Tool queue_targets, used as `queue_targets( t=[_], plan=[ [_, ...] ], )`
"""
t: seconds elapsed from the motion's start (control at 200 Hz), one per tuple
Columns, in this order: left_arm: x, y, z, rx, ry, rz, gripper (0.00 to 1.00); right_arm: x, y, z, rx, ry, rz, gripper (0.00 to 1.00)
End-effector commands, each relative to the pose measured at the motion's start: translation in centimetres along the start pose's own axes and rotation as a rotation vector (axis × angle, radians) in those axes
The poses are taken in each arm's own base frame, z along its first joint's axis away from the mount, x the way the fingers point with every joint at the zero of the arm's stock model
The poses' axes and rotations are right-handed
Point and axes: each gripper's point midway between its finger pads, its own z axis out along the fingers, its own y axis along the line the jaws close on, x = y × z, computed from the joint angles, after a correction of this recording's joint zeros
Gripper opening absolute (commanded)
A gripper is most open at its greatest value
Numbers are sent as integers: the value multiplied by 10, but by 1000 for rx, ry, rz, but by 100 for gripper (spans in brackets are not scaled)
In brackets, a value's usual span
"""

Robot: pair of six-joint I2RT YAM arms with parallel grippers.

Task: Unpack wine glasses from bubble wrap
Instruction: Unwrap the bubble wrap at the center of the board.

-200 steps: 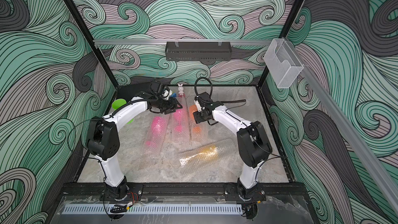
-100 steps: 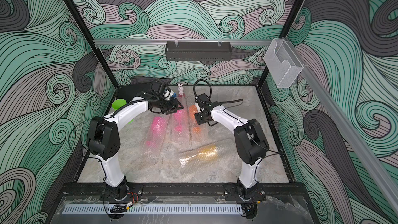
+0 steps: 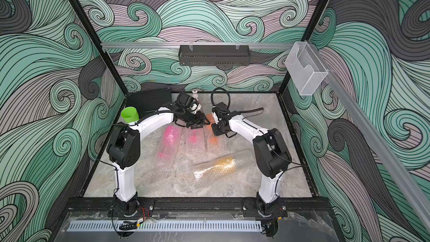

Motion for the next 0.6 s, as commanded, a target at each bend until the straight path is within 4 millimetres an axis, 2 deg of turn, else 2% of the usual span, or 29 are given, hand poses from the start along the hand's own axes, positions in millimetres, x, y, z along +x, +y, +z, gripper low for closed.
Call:
queue_targets(
  t=[0.0,0.425,0.596],
  plan=[
    [-3,-7,4,-2,1,28,55,-2,4,-10,-60,-29,56,17],
    [16,-4,35,-52,75,82,54,9,10,-11,-164,-62,178,14],
    [24,6,46,-99,99,96,51,10,9,-12,-170,-63,194,14]
  ],
)
